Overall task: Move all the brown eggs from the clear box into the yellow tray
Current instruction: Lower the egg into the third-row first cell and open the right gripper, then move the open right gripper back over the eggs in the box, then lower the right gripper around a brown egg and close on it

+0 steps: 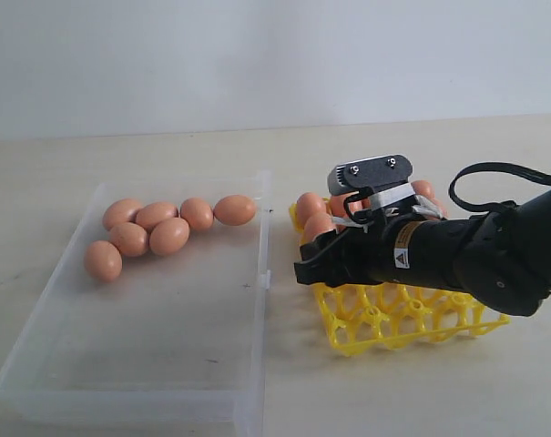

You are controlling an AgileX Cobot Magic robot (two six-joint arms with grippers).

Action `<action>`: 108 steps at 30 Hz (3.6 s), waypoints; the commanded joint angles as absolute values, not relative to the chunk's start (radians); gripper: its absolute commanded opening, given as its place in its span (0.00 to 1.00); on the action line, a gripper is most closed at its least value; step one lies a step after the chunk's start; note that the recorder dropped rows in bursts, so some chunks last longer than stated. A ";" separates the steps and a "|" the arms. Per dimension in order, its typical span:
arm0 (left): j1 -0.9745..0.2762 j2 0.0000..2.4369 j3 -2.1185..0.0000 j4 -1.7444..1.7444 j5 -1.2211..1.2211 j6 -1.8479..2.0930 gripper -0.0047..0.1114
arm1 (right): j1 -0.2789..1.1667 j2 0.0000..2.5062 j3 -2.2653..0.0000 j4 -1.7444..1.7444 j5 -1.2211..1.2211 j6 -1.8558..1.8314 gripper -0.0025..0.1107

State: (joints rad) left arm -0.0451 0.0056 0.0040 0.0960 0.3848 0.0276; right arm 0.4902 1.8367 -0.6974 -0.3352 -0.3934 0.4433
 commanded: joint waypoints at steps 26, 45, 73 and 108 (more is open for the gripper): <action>-0.050 0.000 0.000 0.095 0.379 0.021 0.04 | 0.494 1.755 -0.705 -0.289 -0.428 0.501 0.54; -0.050 0.000 0.000 0.095 0.379 0.023 0.04 | 0.646 1.630 -1.024 -0.294 -0.025 0.503 0.37; -0.050 0.000 0.000 0.095 0.379 0.023 0.04 | 0.803 2.377 -2.170 0.304 1.069 -0.108 0.22; -0.050 0.000 0.000 0.095 0.379 0.023 0.04 | 0.803 2.561 -2.253 0.378 0.815 0.038 0.45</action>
State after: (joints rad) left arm -0.0451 0.0056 0.0040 0.0960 0.3848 0.0276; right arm 0.8023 2.5643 -2.2455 0.3856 0.8456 0.0369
